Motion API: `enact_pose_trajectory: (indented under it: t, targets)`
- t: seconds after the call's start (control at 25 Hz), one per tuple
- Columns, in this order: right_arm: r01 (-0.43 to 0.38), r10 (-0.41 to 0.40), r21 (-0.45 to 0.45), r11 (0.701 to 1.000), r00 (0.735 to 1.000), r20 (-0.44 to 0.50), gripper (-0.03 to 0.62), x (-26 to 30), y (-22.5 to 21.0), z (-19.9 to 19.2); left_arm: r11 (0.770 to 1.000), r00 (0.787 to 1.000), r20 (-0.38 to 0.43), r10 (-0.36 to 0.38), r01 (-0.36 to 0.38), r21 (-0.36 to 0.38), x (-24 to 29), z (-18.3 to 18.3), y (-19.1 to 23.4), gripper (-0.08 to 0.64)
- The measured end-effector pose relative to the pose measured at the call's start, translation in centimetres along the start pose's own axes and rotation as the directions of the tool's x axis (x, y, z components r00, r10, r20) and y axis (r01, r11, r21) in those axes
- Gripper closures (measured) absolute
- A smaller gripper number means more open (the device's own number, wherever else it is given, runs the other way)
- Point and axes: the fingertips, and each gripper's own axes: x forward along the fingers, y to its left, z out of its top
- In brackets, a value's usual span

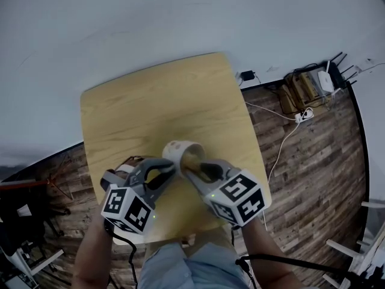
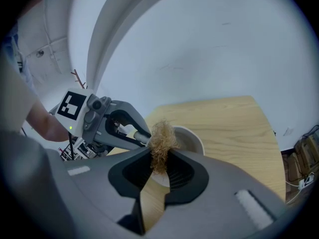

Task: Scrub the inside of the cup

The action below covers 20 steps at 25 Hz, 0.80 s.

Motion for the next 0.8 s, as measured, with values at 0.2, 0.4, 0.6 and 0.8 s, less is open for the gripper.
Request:
enact_pose_trajectory:
  t: [0.2,0.4,0.6,0.8]
  targets:
    - [0.03,-0.03,-0.016,0.999,0.999,0.029,0.522,-0.6,0.0,1.2,1.0,1.0,0.004,0.015,-0.015,-0.016,-0.2,-0.9,-0.1,0.465]
    - [0.061,-0.057,-0.043,0.997,0.995,0.076,0.522,-1.4,0.3,3.2,0.998,0.999,-0.011,0.03,-0.031,-0.051,-0.6,-2.6,0.3,0.465]
    - [0.09,-0.081,-0.071,0.993,0.989,0.121,0.522,-2.2,0.7,5.1,0.992,0.999,0.006,0.044,-0.042,-0.122,-0.9,-3.9,0.3,0.463]
    - [0.125,-0.111,-0.077,0.989,0.981,0.156,0.522,-2.7,0.7,5.8,0.984,0.998,0.016,0.062,-0.058,-0.168,-1.1,-5.0,0.3,0.463]
